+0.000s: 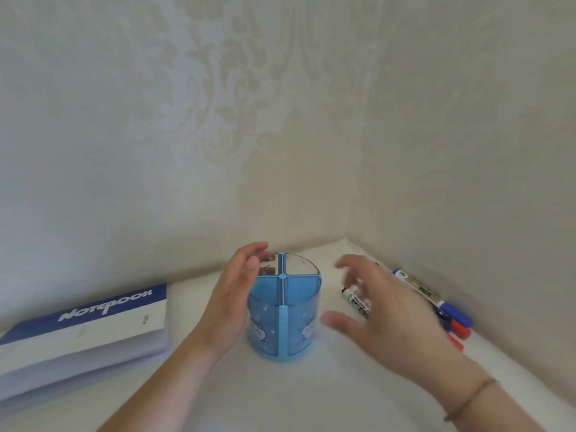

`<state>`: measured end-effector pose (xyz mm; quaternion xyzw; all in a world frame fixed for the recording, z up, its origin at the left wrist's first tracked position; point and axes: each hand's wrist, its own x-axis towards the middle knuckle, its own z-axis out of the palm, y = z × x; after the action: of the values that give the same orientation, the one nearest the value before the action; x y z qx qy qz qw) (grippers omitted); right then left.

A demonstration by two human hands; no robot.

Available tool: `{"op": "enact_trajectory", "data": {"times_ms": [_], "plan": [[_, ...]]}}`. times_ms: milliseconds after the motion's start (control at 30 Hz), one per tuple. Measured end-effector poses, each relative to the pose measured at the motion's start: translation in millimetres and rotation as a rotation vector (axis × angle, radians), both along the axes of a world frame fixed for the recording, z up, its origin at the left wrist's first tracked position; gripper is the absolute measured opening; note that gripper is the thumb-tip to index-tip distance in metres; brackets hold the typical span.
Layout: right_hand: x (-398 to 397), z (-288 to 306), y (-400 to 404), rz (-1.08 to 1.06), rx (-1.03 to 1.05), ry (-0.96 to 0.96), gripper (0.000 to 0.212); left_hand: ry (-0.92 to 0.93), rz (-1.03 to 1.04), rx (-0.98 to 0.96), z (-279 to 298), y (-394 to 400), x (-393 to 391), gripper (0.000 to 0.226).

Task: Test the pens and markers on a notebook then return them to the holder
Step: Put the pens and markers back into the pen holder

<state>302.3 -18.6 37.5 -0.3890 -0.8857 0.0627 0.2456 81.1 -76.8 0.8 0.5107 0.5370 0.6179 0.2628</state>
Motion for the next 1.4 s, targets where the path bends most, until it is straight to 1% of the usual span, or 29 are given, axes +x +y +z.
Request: {"op": "enact_trajectory", "data": {"times_ms": [33, 100, 133, 200, 333, 467, 567, 633, 700, 767, 833, 867, 933, 967, 1000, 1033, 1067, 1200, 1333, 1400], "plan": [[10, 3, 6, -0.118, 0.005, -0.107, 0.033, -0.015, -0.016, 0.002, -2, 1, -1, 0.057], [25, 6, 16, -0.316, -0.043, -0.371, 0.034, -0.034, -0.022, 0.017, -4, 3, -1, 0.058], [27, 3, 18, -0.343, -0.114, -0.442, 0.034, -0.041, -0.014, 0.028, -5, 4, -2, 0.058], [26, -1, 18, -0.345, -0.21, -0.435, 0.033, -0.079, 0.008, 0.046, -6, 7, -3, 0.057], [26, -3, 16, -0.373, -0.192, -0.476, 0.037, -0.123, 0.075, 0.082, -9, 12, -8, 0.048], [29, -3, 17, -0.396, -0.224, -0.504, 0.034, -0.136, 0.122, 0.114, -9, 13, -13, 0.041], [25, -4, 15, -0.379, -0.168, -0.529, 0.029, -0.103, 0.068, 0.095, -8, 12, -13, 0.042], [26, -4, 16, -0.383, -0.124, -0.509, 0.028, -0.086, 0.047, 0.085, -6, 10, -12, 0.039], [31, -4, 23, -0.407, -0.101, -0.405, 0.028, -0.084, 0.043, 0.082, -4, 10, -11, 0.031], [36, -4, 31, -0.393, -0.054, -0.146, 0.026, -0.076, 0.043, 0.083, -4, 9, -11, 0.028], [37, 0, 32, -0.303, 0.026, 0.224, 0.02, -0.053, 0.033, 0.077, -5, 8, -10, 0.037], [34, 5, 28, -0.235, 0.039, 0.445, 0.017, -0.041, 0.024, 0.07, -5, 8, -9, 0.04], [26, 16, 16, -0.015, -0.063, 0.911, 0.019, -0.031, 0.007, 0.055, -5, 8, -8, 0.043], [22, 19, 10, 0.115, -0.139, 1.091, 0.023, -0.035, 0.005, 0.052, -6, 8, -7, 0.044], [18, 20, 5, 0.217, -0.206, 1.203, 0.027, -0.034, 0.007, 0.051, -6, 8, -6, 0.045], [14, 20, -1, 0.279, -0.256, 1.25, 0.032, -0.026, 0.008, 0.05, -5, 8, -5, 0.046], [10, 20, -6, 0.311, -0.284, 1.248, 0.034, -0.019, 0.004, 0.05, -6, 9, -4, 0.046], [-1, 22, -11, 0.276, -0.27, 1.072, 0.036, -0.01, -0.012, 0.053, -6, 8, -1, 0.047], [-6, 20, -5, 0.297, -0.292, 0.963, 0.04, 0.013, -0.006, 0.064, -4, 6, 2, 0.048], [-10, 15, -5, 0.309, -0.29, 0.809, 0.038, 0.032, -0.001, 0.063, -4, 6, 2, 0.047]]}}
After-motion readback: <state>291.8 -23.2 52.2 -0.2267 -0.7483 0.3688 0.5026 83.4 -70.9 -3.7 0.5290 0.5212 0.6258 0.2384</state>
